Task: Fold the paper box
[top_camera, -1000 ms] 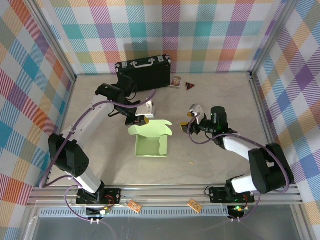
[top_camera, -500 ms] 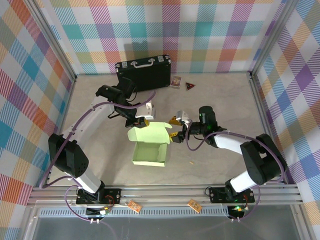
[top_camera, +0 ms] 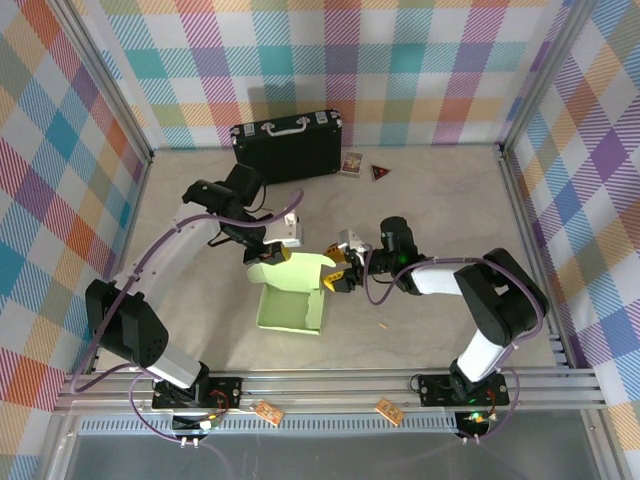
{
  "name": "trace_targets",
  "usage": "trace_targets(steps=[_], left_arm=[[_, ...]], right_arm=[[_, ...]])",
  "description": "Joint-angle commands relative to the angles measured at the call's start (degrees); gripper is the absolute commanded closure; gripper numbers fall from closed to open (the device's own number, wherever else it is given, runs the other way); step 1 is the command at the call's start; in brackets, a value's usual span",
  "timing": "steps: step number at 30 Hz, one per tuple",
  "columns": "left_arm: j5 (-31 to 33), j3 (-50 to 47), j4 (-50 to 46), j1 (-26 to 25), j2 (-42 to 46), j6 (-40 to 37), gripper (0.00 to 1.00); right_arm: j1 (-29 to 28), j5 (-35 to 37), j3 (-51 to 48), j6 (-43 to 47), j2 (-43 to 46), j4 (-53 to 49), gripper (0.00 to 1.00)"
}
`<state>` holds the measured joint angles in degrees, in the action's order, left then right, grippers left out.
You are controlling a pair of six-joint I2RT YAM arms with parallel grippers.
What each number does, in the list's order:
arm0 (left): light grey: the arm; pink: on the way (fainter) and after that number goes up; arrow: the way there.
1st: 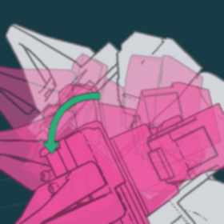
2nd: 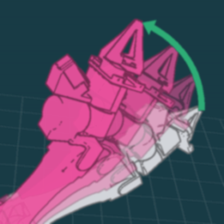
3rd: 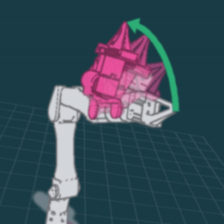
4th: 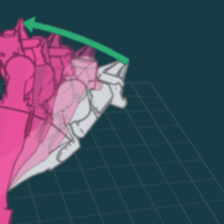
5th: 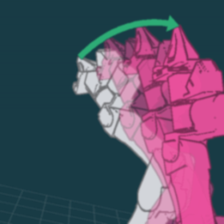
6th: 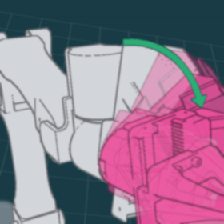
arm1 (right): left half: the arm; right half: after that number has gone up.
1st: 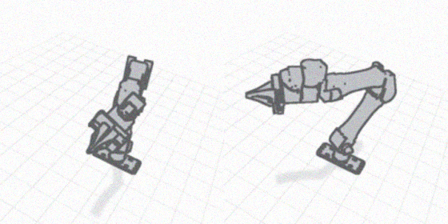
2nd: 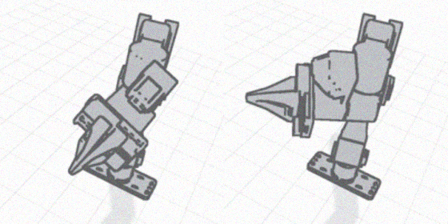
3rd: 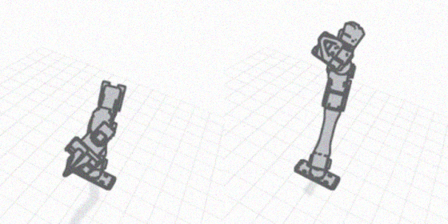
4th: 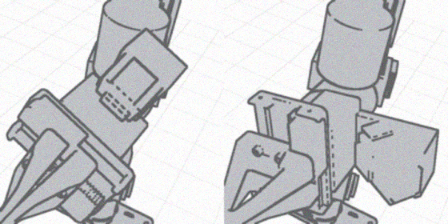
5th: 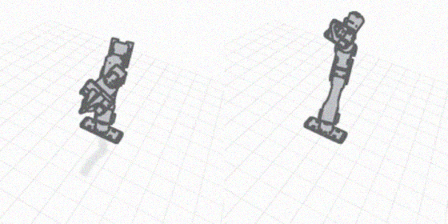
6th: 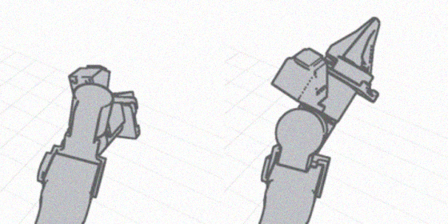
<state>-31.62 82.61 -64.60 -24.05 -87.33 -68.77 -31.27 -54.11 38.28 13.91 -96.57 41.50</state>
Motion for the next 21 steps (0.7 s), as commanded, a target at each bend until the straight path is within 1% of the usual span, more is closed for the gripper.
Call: trace_targets(steps=[1, 3, 5, 8, 11, 15, 18, 19, 20, 21], left_arm=[[-8.3, -1.9, 8.1, -0.5, 2.4, 3.3, 1.00], [-8.5, -3.5, 10.3, -0.6, 3.4, 4.5, 1.00], [-8.6, -5.0, 12.1, -0.8, 4.4, 5.3, 1.00], [-8.8, -6.1, 14.5, -1.0, 4.8, 7.0, 1.00], [-9.1, -6.8, 15.5, -1.3, 4.9, 7.8, 1.00], [-9.0, -7.6, 16.2, -1.7, 5.3, 8.3, 1.00], [-8.6, -8.0, 15.7, -1.8, 5.6, 8.4, 1.00], [-8.5, -7.8, 15.4, -1.8, 5.8, 8.5, 1.00], [-8.6, -8.0, 15.3, -1.8, 5.9, 8.5, 1.00], [-8.7, -8.1, 15.3, -1.9, 6.2, 8.7, 1.00]], right_arm=[[-2.1, -0.6, 2.7, -5.6, -2.0, 8.6, 0.39], [-2.5, -0.2, 2.8, -6.7, -2.4, 10.3, 0.40], [-2.9, -0.4, 3.4, -6.7, -2.7, 9.6, 0.40], [-3.9, 0.0, 4.4, -4.9, -3.3, 6.8, 0.47], [-5.2, 1.3, 5.5, -4.5, -4.3, 5.3, 0.51], [-5.6, 2.7, 5.9, -5.2, -5.6, 7.5, 0.62], [-5.7, 4.4, 6.1, -4.5, -5.6, 6.7, 0.75], [-5.6, 4.7, 6.1, -4.3, -5.5, 6.7, 0.80], [-5.7, 4.8, 6.1, -4.3, -5.4, 7.0, 0.88], [-5.6, 5.2, 6.0, -4.3, -5.2, 7.2, 0.94]])
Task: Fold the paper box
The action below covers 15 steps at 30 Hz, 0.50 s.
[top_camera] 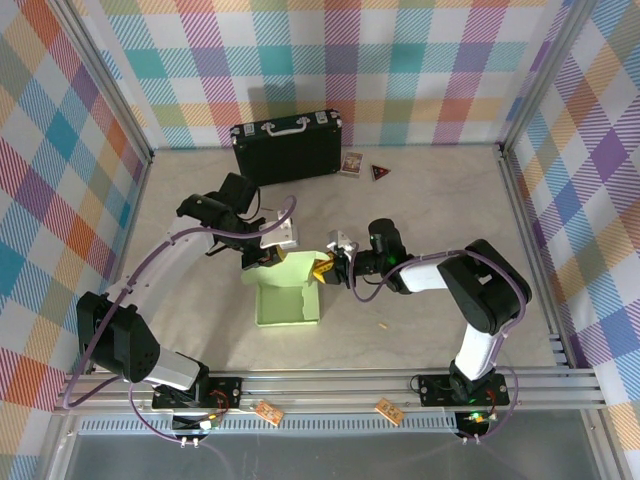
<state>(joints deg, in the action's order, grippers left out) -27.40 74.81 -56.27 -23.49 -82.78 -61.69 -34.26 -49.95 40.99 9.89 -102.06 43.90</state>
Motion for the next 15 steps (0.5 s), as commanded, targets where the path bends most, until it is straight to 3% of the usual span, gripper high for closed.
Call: trace_targets(steps=[1, 5, 9, 11, 15], left_arm=[[-13.0, -0.4, 7.0, -2.5, 1.9, 1.9, 1.00], [-12.6, -0.8, 6.4, -2.5, 2.2, 2.3, 1.00], [-12.1, -1.3, 6.5, -2.6, 2.5, 2.1, 1.00], [-12.9, -1.3, 6.7, -2.6, 2.4, 2.2, 1.00], [-14.2, -1.4, 6.8, -2.6, 2.3, 1.8, 1.00]], right_arm=[[-2.7, 1.8, 3.3, -0.1, 0.6, 4.7, 1.00], [-2.6, 5.5, 3.3, 1.8, 1.9, 2.4, 1.00], [-2.6, 2.4, 3.4, 2.8, 2.1, 2.0, 1.00], [-2.6, 1.9, 3.9, 1.9, 1.4, 2.5, 0.82], [-2.6, -0.5, 3.6, 0.8, 0.1, 6.1, 0.62]])
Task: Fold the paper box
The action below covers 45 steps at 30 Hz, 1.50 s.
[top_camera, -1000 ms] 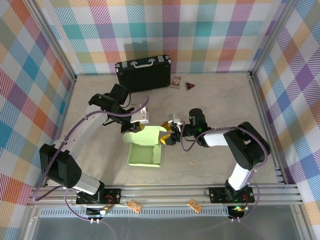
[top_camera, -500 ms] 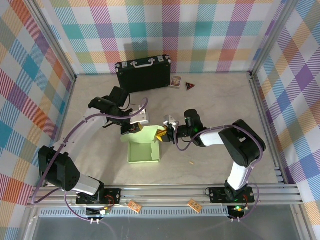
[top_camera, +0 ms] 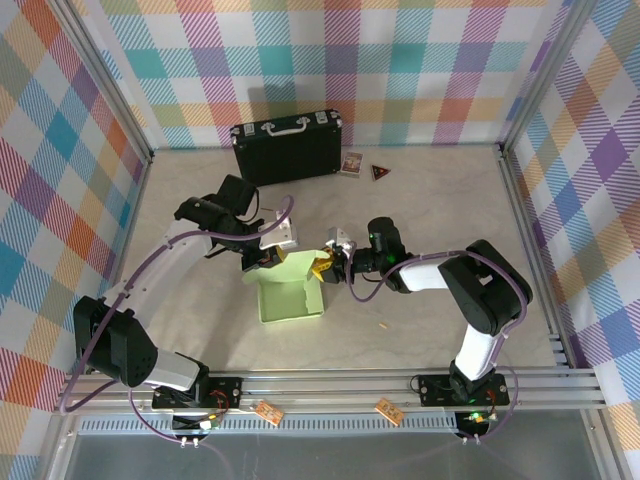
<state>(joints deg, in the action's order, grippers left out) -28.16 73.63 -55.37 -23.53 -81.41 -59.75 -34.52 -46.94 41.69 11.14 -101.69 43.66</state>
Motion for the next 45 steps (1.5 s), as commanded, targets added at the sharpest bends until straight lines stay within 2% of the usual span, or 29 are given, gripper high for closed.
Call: trace_targets(steps=[1, 3, 6, 7, 9, 13, 20, 23, 28, 30, 31, 33, 38, 40, 41, 45], left_arm=[[-13.3, -0.3, 5.7, -2.6, 1.0, -0.5, 1.00], [-13.1, -0.4, 5.2, -2.6, 1.0, -0.8, 1.00], [-13.3, -0.2, 4.5, -2.6, 0.9, -1.0, 1.00], [-13.6, -0.1, 4.4, -2.6, 0.8, -1.2, 1.00], [-14.3, 0.0, 3.8, -2.6, 0.7, -1.6, 1.00], [-14.8, 0.6, 2.2, -2.5, 0.5, -3.1, 1.00], [-15.5, 0.6, 2.5, -2.6, 0.3, -2.8, 1.00], [-15.1, 0.4, 3.0, -2.6, 0.2, -2.6, 1.00], [-12.7, 0.6, 3.1, -2.5, -0.3, -2.3, 1.00], [-11.9, 1.0, 2.8, -2.5, -0.4, -2.1, 1.00], [-11.1, 1.1, 2.6, -2.6, -0.5, -1.8, 1.00], [-8.8, 1.1, 3.2, -2.5, -0.3, -0.2, 1.00], [-3.7, -1.7, 7.7, -2.6, 2.3, 3.9, 1.00], [-1.7, -2.4, 10.3, -2.6, 2.7, 6.7, 1.00], [-1.2, -2.5, 10.8, -2.7, 2.8, 7.5, 1.00], [-0.7, -5.1, 16.1, -3.1, 3.6, 10.7, 1.00]], right_arm=[[-2.3, -3.5, 2.8, -0.7, -0.5, 7.0, 0.62], [-2.3, -4.4, 2.9, 0.0, -0.8, 6.7, 0.73], [-2.3, -2.7, 3.4, -0.6, -1.2, 6.7, 0.75], [-2.3, -2.0, 3.5, -0.8, -1.5, 7.3, 0.71], [-2.3, -0.8, 3.4, -1.7, -2.1, 9.1, 0.53], [-2.3, -3.0, 4.1, 0.1, -2.8, 9.8, 0.52], [-2.3, -9.6, 4.9, -2.1, -4.6, 13.1, 0.80], [-2.2, -11.0, 4.7, -1.9, -4.7, 14.2, 1.00], [-2.2, -9.9, 3.9, -0.6, -3.2, 12.7, 1.00], [-2.1, -6.1, 3.4, 0.7, -1.7, 9.8, 0.60], [-2.0, -3.2, 2.9, 1.2, -0.5, 7.7, 0.53], [-1.1, 1.3, 1.9, 0.9, 2.0, 4.2, 0.50], [1.4, 18.4, -6.2, -8.4, 11.9, 0.9, 0.30], [1.8, 23.7, -6.7, -12.3, 15.8, -7.7, 0.29], [1.8, 24.3, -6.5, -13.6, 17.3, -13.0, 0.29], [1.8, 26.1, -7.5, -18.4, 21.9, -23.8, 0.29]])
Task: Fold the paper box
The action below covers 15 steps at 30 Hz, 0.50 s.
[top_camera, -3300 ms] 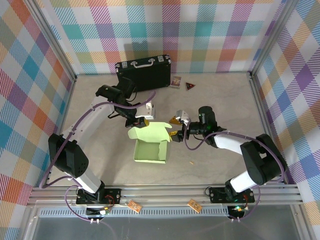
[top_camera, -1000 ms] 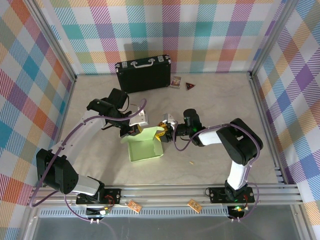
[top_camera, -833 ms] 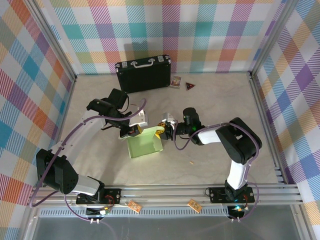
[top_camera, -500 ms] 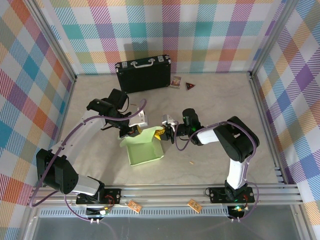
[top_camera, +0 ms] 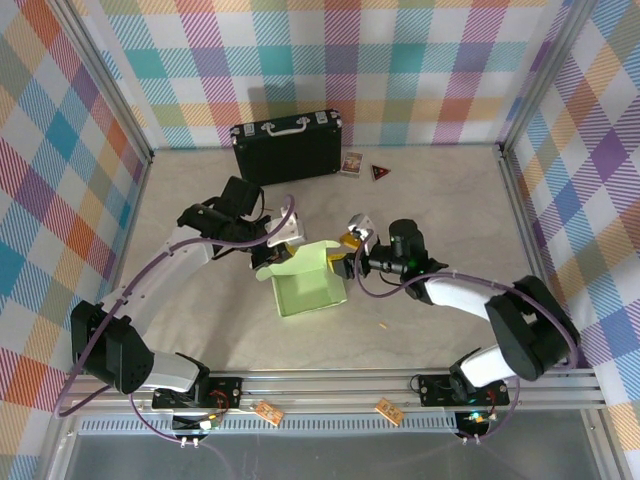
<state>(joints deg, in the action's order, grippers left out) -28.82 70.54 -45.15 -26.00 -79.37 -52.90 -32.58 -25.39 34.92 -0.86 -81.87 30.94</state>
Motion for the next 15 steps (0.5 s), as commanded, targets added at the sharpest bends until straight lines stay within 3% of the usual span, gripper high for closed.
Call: trace_targets(steps=[1, 3, 7, 15], left_arm=[[0.1, -2.7, 6.8, -0.8, 1.6, 4.4, 1.00], [1.6, -3.4, 8.4, -0.9, 1.4, 5.9, 1.00], [2.8, -3.9, 10.1, -1.0, 0.8, 6.5, 1.00], [0.2, -4.3, 12.6, -1.0, -0.1, 7.8, 1.00]], right_arm=[[-0.1, 4.3, -0.6, -7.4, 2.9, -14.1, 0.29], [-0.2, 1.6, -1.9, -8.5, 4.3, -16.3, 0.30], [-0.2, 5.2, -4.2, -12.7, 5.7, -19.5, 0.36], [-0.7, -1.0, 0.4, -13.8, -7.3, -15.9, 0.54]])
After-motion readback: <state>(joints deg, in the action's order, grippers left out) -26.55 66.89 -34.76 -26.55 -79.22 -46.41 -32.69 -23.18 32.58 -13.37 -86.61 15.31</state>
